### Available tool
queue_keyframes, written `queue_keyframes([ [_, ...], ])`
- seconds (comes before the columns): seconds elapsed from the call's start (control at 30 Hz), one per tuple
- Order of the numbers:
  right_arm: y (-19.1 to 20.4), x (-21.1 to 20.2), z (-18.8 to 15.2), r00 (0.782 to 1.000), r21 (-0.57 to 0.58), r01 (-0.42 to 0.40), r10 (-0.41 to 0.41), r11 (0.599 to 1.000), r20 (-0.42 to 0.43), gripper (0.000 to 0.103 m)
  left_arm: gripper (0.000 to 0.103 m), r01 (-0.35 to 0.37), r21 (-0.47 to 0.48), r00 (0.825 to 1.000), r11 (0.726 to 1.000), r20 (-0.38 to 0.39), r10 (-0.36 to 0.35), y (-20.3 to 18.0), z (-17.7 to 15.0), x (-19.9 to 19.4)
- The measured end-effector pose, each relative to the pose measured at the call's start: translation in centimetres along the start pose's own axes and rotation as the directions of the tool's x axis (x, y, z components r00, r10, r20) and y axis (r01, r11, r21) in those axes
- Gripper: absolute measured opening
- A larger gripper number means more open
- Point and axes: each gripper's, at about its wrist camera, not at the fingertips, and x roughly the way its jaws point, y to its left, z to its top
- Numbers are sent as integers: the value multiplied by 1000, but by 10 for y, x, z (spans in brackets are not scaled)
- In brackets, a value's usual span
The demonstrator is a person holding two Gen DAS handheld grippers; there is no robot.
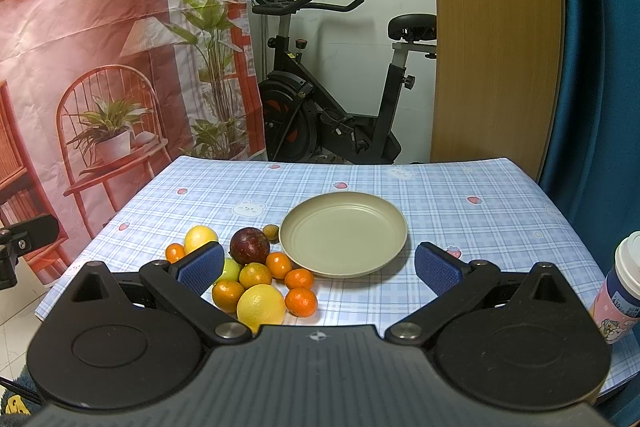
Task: Organize fruits
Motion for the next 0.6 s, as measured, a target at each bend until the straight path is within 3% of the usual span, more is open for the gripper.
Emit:
queue_keyframes([
  [0.6, 2, 1, -5, 1000, 5, -10, 10, 1000, 1, 103, 103, -24, -11, 1000, 1000, -16, 24, 1, -2, 2],
])
